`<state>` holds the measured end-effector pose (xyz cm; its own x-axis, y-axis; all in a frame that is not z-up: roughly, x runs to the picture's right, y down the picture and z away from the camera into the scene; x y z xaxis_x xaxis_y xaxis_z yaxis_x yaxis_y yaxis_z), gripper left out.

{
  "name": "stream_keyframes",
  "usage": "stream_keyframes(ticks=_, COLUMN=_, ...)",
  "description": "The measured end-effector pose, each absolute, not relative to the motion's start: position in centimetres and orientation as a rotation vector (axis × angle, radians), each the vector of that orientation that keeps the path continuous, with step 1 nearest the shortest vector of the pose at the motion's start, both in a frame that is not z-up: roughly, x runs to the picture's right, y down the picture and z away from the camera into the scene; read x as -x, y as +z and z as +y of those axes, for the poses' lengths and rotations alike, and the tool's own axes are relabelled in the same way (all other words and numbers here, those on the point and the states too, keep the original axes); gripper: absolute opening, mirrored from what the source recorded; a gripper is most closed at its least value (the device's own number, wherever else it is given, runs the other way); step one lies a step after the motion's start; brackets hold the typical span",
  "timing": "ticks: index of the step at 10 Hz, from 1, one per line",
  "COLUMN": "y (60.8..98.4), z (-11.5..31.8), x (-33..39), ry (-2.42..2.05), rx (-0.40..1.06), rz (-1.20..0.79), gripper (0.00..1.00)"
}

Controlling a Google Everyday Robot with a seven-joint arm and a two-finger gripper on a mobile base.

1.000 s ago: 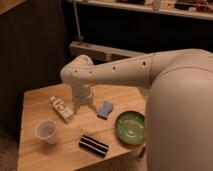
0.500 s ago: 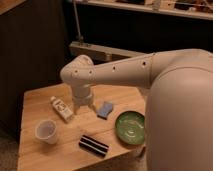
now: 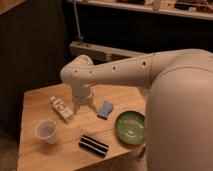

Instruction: Pick up the ceramic bowl

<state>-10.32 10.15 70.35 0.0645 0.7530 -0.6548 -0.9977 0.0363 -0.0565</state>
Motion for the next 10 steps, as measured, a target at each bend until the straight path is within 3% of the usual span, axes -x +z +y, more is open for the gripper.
stream_keyframes(ticks=5, y=70.7, z=10.4, x=10.1, ry=1.446, rx=0.589, rz=0.523, gripper=0.65)
stream_keyframes(ticks=8, y=74.1, z=9.9, x=5.0, ry=1.538, rx=0.557, rz=0.568, gripper=0.65)
stream_keyframes(ticks=10, y=74.1, z=9.8, x=0.0, ry=1.626, rx=0.497, rz=0.598, gripper=0.65)
